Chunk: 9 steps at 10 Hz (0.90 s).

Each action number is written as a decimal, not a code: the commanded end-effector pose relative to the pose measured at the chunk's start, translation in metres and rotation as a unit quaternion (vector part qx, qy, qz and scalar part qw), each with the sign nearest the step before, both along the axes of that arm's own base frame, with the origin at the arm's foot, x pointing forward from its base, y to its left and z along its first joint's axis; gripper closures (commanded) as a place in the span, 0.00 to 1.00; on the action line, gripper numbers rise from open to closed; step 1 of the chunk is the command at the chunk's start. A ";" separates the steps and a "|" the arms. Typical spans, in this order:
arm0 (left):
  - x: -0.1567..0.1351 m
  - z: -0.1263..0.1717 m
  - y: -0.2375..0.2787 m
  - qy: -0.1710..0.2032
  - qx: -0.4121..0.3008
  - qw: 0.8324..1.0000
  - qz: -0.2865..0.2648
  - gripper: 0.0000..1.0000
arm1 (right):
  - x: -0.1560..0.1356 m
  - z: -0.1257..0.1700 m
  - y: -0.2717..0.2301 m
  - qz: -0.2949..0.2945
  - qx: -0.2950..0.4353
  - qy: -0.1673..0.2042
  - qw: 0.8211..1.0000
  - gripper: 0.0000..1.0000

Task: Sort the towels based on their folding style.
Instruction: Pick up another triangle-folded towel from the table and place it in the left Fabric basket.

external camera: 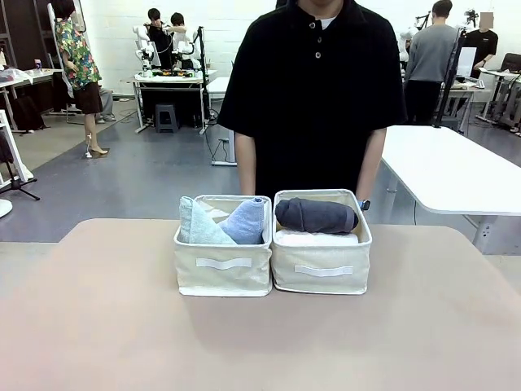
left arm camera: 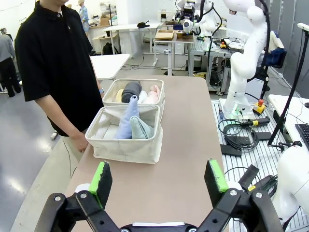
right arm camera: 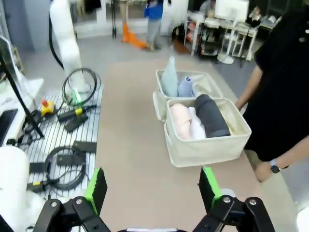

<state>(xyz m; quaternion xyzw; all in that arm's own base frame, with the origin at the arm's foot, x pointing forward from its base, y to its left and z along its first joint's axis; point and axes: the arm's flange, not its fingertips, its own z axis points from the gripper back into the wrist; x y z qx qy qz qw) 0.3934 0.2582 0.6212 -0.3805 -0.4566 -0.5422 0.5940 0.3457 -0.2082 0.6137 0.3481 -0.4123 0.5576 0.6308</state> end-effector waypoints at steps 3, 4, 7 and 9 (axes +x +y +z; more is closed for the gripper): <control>-0.002 -0.001 -0.001 -0.002 0.005 1.000 0.004 0.00 | 0.000 0.000 0.000 0.000 0.000 0.000 1.000 0.00; -0.002 -0.001 -0.001 -0.002 0.005 1.000 0.004 0.00 | 0.000 0.000 0.000 0.000 0.000 0.000 1.000 0.00; -0.002 -0.001 -0.001 -0.002 0.005 1.000 0.004 0.00 | 0.000 0.000 0.000 0.000 0.000 0.000 1.000 0.00; -0.002 -0.001 -0.001 -0.002 0.005 1.000 0.004 0.00 | 0.000 0.000 0.000 0.000 0.000 0.000 1.000 0.00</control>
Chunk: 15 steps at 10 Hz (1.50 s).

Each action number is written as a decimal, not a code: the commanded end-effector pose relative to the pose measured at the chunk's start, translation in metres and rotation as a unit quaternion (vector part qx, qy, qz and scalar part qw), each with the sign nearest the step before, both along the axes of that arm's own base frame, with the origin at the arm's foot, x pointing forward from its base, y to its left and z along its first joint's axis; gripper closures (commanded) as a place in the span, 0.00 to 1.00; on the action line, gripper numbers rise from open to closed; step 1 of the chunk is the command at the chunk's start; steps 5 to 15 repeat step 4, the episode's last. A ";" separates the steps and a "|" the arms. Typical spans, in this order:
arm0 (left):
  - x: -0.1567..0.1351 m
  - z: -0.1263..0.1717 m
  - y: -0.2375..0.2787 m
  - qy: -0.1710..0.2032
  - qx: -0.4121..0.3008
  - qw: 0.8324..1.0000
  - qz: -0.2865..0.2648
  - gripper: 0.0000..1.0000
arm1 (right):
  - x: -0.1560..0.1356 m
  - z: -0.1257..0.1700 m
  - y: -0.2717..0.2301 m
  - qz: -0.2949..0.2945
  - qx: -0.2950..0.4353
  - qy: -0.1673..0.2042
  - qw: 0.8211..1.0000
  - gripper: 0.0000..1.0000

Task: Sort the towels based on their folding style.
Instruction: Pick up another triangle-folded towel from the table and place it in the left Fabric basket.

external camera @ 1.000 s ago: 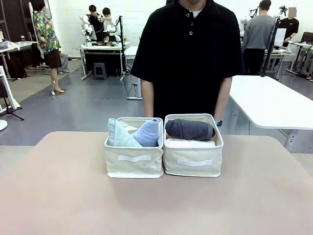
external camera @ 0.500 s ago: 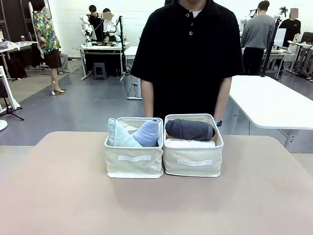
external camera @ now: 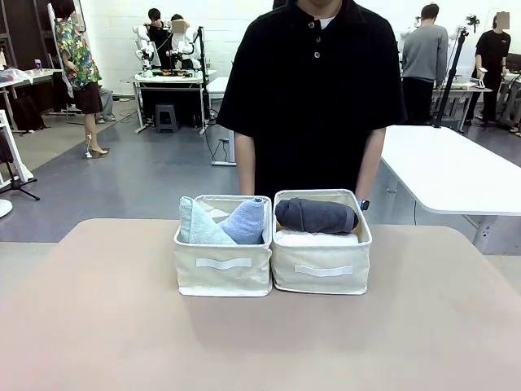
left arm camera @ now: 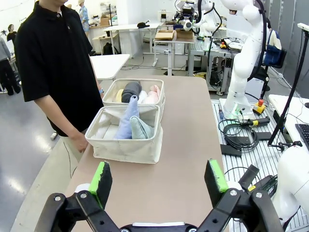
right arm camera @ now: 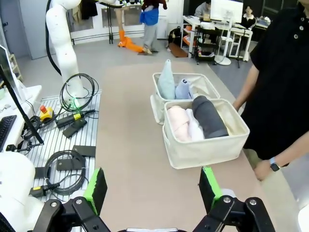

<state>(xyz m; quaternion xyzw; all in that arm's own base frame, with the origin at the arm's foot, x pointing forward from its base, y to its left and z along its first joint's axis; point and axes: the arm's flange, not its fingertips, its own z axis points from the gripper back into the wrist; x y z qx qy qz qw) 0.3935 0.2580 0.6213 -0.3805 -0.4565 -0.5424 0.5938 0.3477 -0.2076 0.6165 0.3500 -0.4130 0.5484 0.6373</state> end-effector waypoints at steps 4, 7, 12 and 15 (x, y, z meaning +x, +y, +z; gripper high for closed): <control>-0.002 -0.001 -0.001 -0.002 0.005 1.000 0.004 0.00 | -0.002 -0.003 -0.001 0.009 -0.003 -0.007 1.000 0.00; -0.002 -0.001 -0.001 -0.002 0.005 1.000 0.004 0.00 | -0.002 -0.003 -0.001 0.009 -0.003 -0.007 1.000 0.00; -0.002 -0.001 -0.001 -0.002 0.005 1.000 0.004 0.00 | -0.002 -0.003 -0.001 0.009 -0.003 -0.007 1.000 0.00; -0.002 -0.001 -0.001 -0.002 0.005 1.000 0.004 0.00 | -0.002 -0.003 -0.001 0.009 -0.003 -0.007 1.000 0.00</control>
